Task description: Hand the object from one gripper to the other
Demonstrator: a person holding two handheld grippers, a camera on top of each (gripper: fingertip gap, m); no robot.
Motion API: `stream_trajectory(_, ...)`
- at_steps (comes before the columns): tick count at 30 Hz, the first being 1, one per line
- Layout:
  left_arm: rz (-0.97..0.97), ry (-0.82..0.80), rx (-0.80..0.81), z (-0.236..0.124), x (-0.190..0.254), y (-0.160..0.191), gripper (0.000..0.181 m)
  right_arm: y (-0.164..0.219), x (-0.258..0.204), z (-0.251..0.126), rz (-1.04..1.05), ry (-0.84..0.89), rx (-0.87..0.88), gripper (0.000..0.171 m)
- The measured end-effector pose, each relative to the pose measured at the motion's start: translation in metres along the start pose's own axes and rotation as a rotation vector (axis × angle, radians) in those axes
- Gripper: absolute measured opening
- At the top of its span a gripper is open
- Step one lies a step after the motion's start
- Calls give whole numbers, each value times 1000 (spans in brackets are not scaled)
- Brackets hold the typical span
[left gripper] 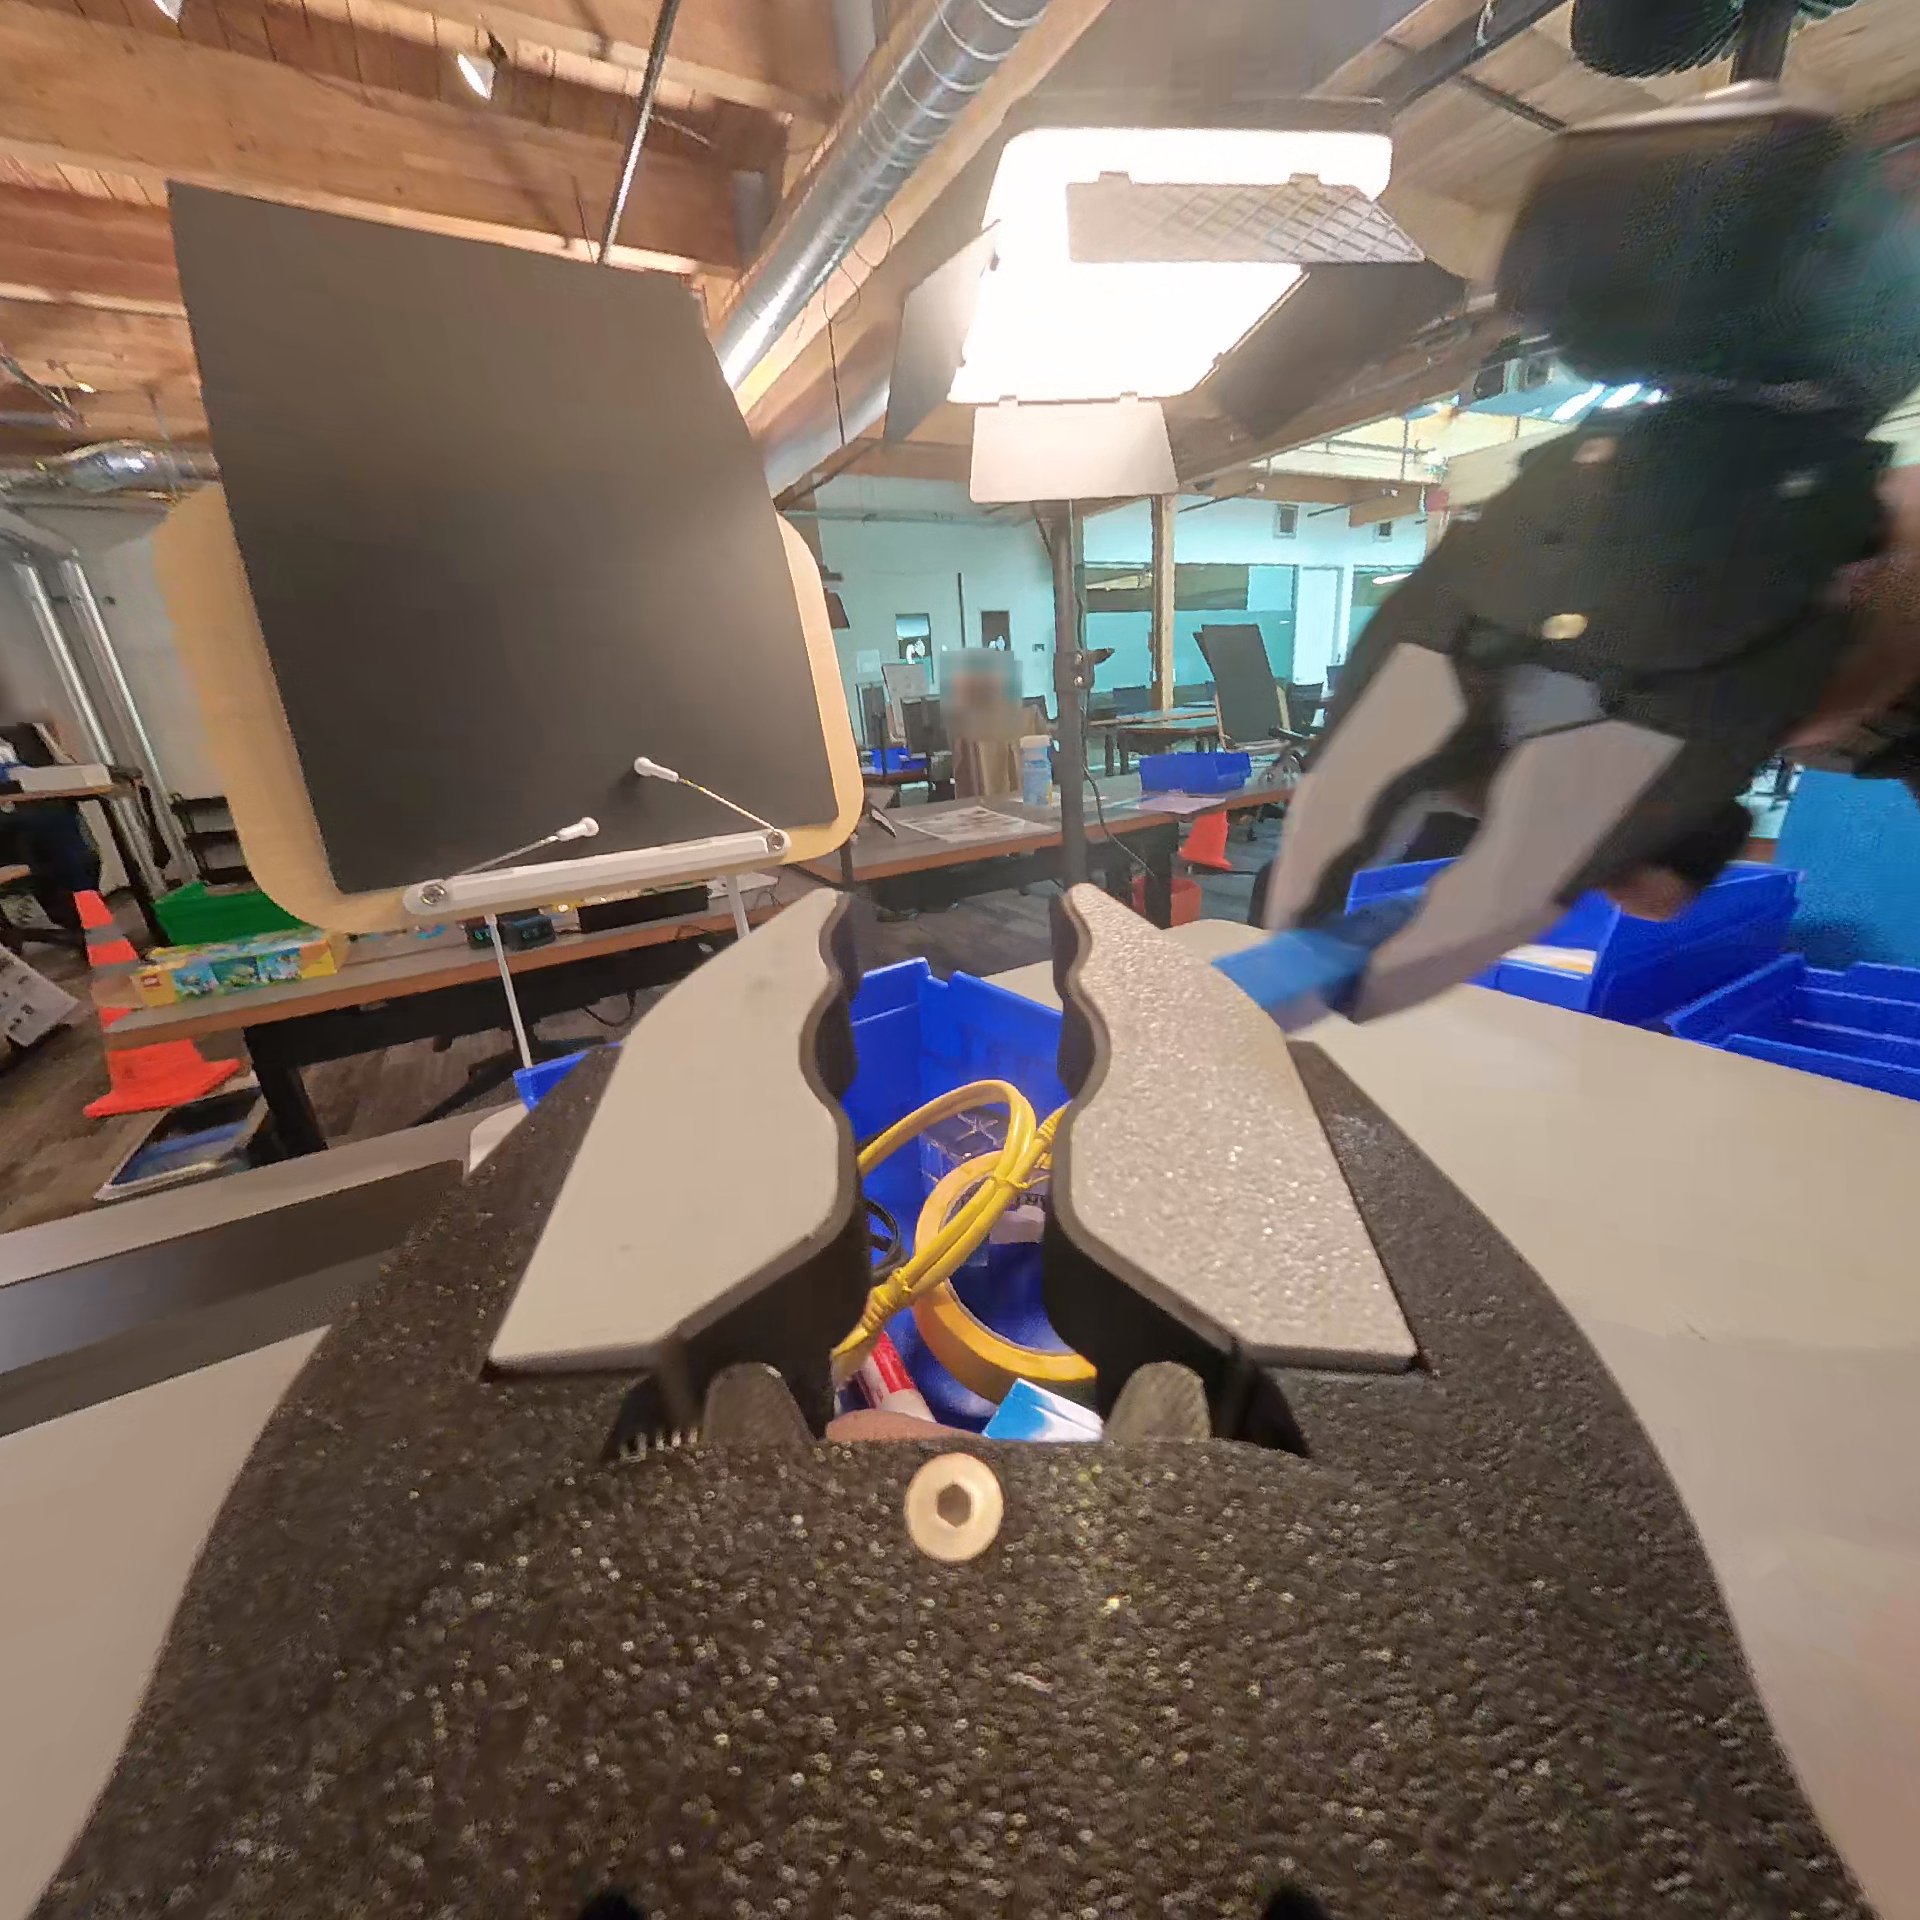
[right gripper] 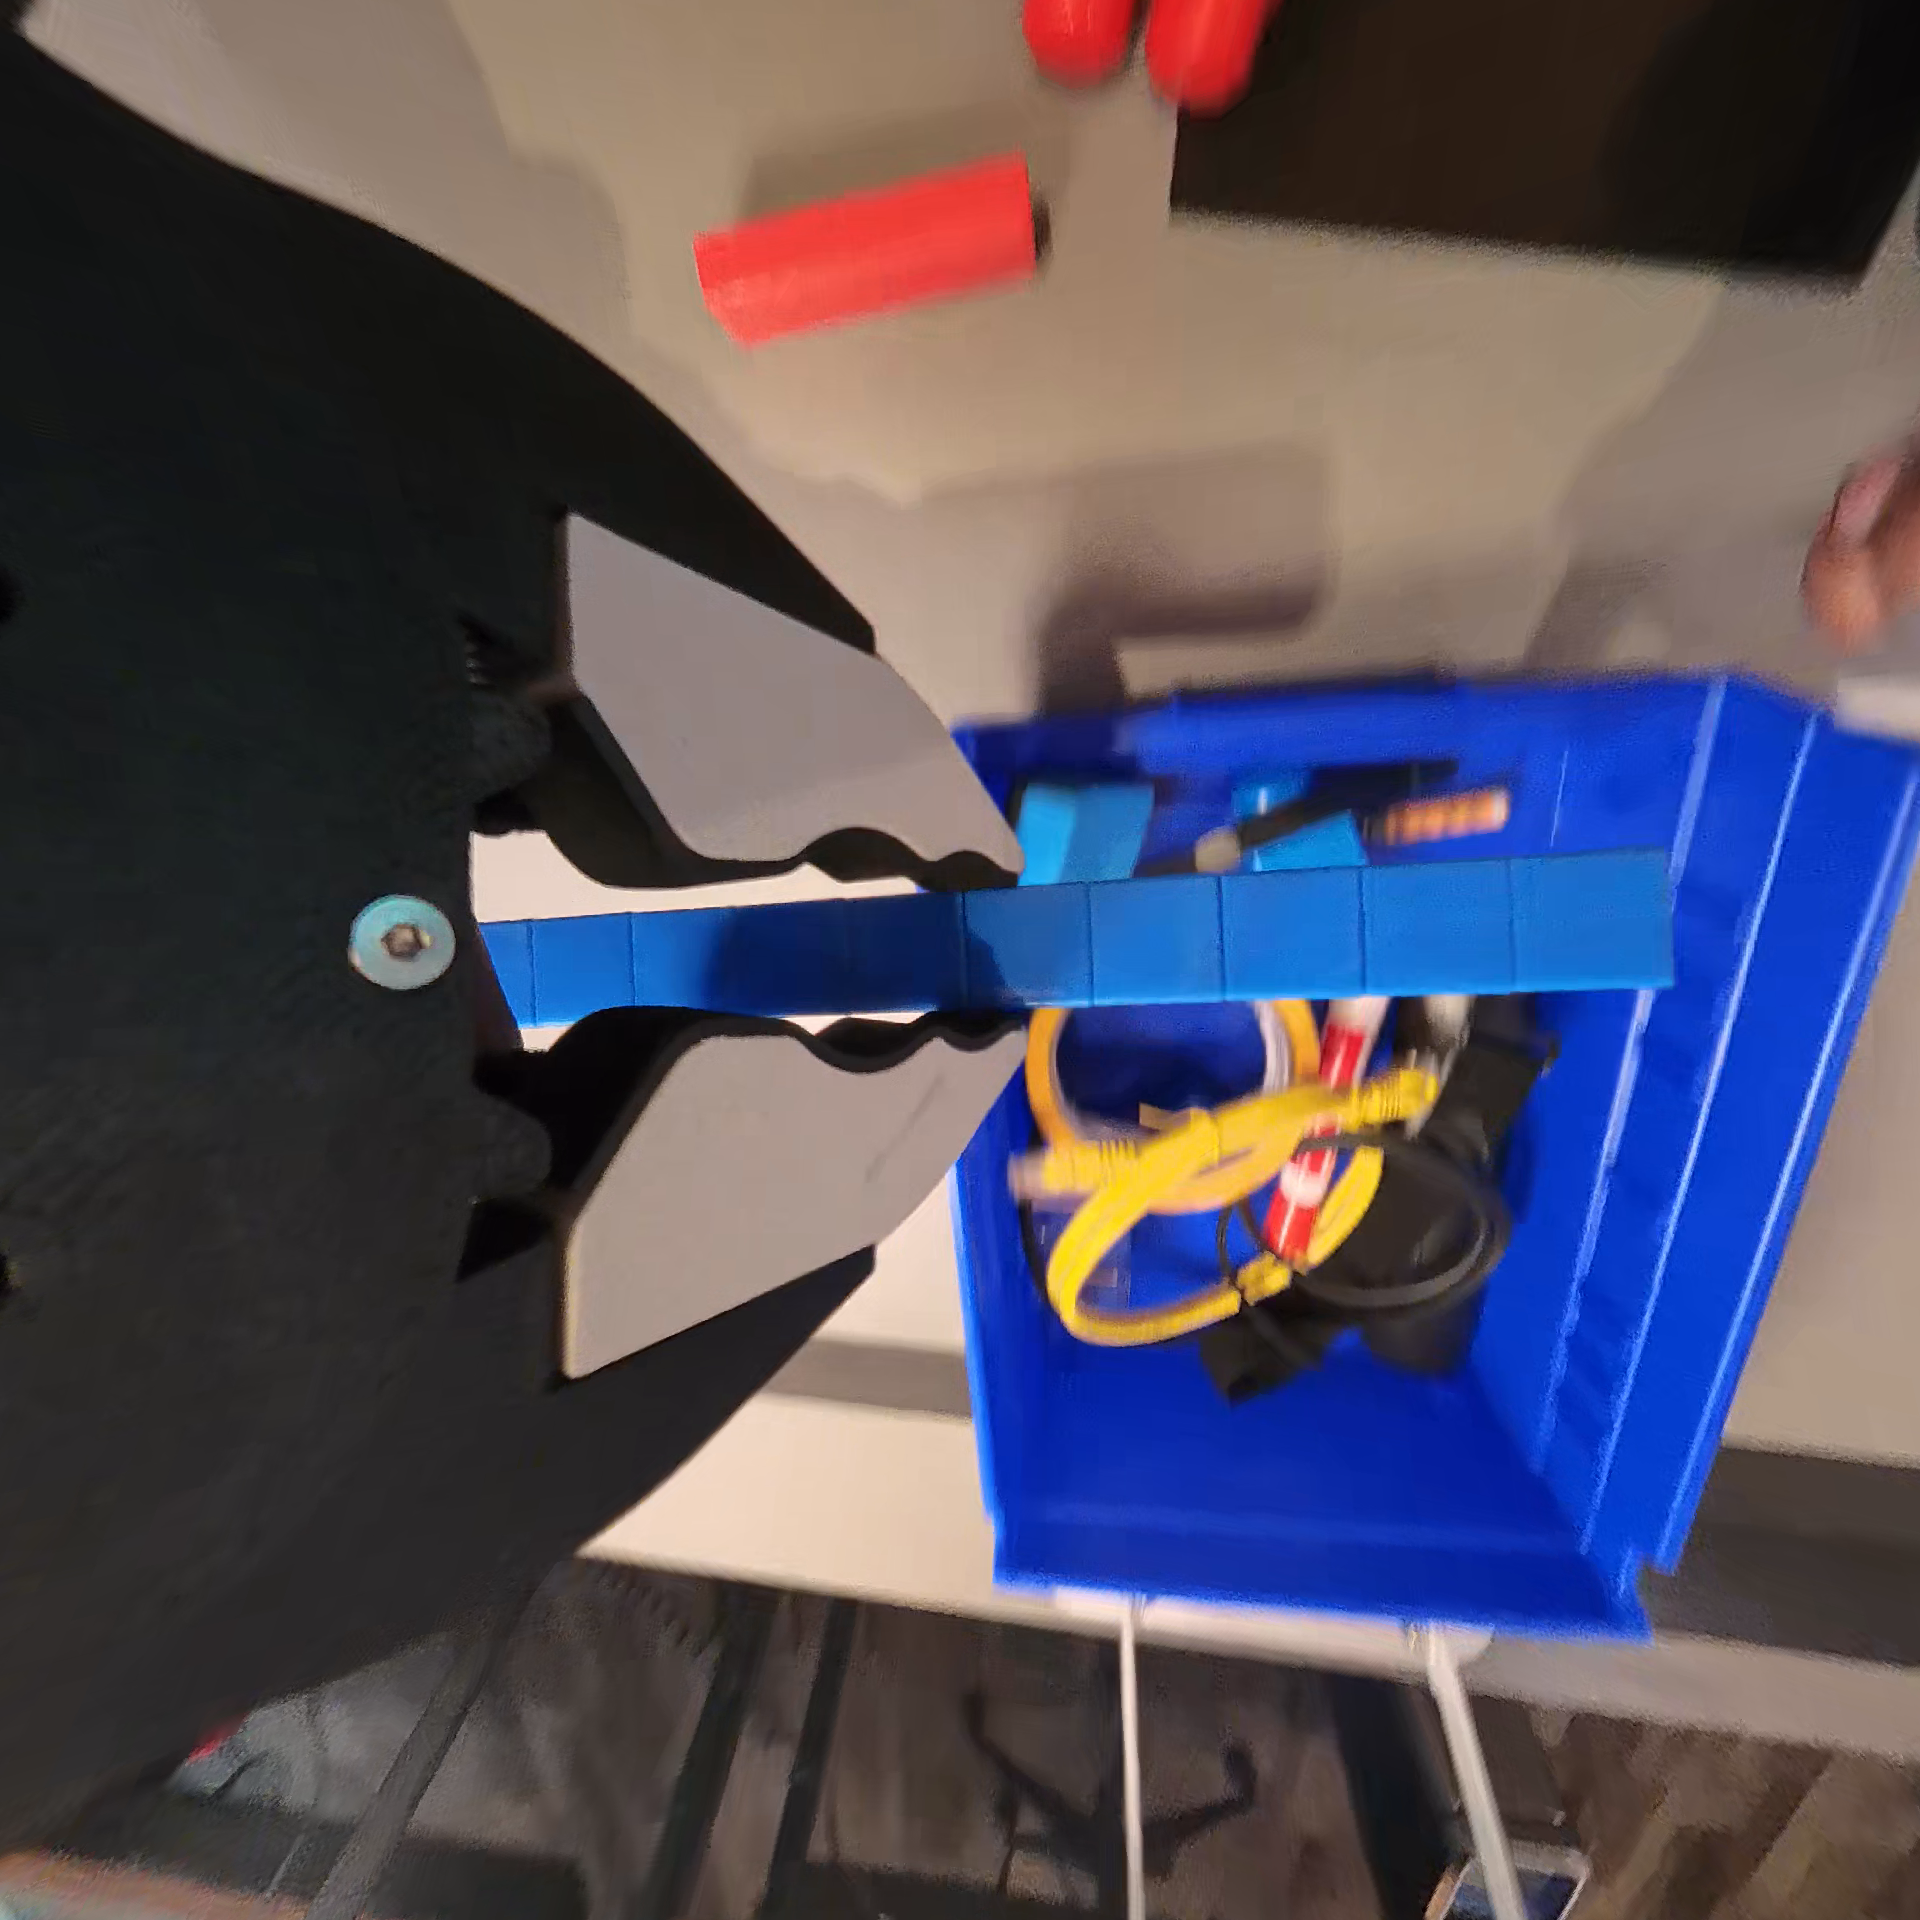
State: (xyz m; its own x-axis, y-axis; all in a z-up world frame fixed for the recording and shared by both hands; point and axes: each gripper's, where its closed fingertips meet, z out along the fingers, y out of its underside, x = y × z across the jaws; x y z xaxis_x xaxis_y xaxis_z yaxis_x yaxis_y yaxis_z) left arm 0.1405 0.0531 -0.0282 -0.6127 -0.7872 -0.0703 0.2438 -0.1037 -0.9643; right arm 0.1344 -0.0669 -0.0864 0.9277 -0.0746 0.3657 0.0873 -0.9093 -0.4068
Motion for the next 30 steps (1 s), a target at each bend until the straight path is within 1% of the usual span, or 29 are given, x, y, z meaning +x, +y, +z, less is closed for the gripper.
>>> stream_trajectory(1,3,-8,12,-1,-1,-3,36,-2,19,5,10,32,-25,22)
stream_trajectory(4,0,-22,27,-2,-6,-4,35,-10,72,27,149,88,-92,22)
stream_trajectory(6,-11,-31,16,-1,-9,0,35,-15,91,49,258,58,-137,22)
stream_trajectory(11,-47,-34,-4,1,-13,7,34,-11,115,110,410,-10,-264,22)
stream_trajectory(15,-47,-40,-5,1,-16,7,34,-5,125,145,515,-28,-300,22)
stream_trajectory(21,-55,-39,-3,1,-16,5,33,-15,137,167,634,-51,-271,23)
stream_trajectory(26,-54,-37,-1,1,-16,4,34,-38,135,179,753,-100,-155,22)
stream_trajectory(28,-52,-35,-3,1,-16,4,34,-46,129,178,779,-140,-102,27)
stream_trajectory(30,-46,-30,-10,1,-15,5,34,-46,125,172,765,-135,-81,34)
